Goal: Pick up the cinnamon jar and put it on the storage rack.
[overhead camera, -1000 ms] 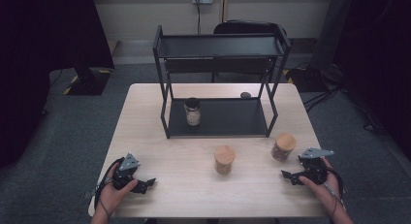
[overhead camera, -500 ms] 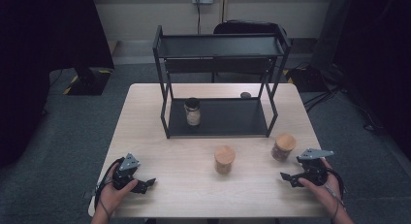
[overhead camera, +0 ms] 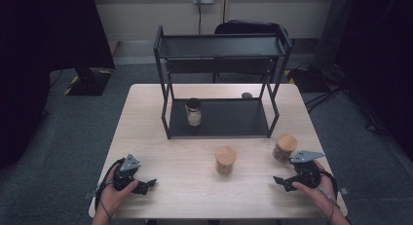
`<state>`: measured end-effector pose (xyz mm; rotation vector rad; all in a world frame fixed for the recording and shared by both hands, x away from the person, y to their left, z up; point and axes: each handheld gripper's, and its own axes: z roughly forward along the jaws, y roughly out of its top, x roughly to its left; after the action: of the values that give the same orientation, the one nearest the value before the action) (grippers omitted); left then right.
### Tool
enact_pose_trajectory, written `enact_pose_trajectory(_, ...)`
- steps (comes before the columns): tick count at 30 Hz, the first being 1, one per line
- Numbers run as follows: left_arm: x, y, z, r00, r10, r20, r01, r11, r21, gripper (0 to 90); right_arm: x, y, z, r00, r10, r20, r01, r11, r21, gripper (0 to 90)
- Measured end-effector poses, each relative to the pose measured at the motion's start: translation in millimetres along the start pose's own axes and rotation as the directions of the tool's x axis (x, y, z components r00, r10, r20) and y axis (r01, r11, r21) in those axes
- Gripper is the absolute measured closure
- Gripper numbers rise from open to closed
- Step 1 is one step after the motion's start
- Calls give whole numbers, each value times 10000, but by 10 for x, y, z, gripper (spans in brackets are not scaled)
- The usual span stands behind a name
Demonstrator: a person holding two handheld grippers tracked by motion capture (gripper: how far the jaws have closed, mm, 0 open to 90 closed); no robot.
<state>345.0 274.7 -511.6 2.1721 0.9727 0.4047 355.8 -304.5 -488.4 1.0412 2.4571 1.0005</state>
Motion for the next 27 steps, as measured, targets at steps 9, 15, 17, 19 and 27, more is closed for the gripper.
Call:
enact_pose_trajectory(9, 0, 0, 0, 10000, -1, 3, 1, 10000, -1, 1, 45, 89, 36, 9998, -57, -205, 54, 9999, -146, 12)
enact_pose_trajectory(15, 0, 0, 0, 10000, 1, 2, -1, 10000, 0, 1, 98, 134, 77, 9993, -152, -355, 146, 9997, -171, 12)
enact_pose_trajectory(17, 0, 0, 0, 10000, -1, 2, 1, 10000, 1, 1, 110, 146, 87, 9991, -172, -397, 165, 9997, -179, 12)
enact_pose_trajectory(19, 0, 0, 0, 10000, 1, 3, -1, 10000, 2, 1, 139, 178, 110, 9987, -272, -442, 264, 9995, -192, 12)
enact_pose_trajectory(27, 0, 0, 0, 10000, 0, 3, 0, 10000, 1, 1, 222, 293, 167, 9969, -523, -594, 503, 9981, -346, 12)
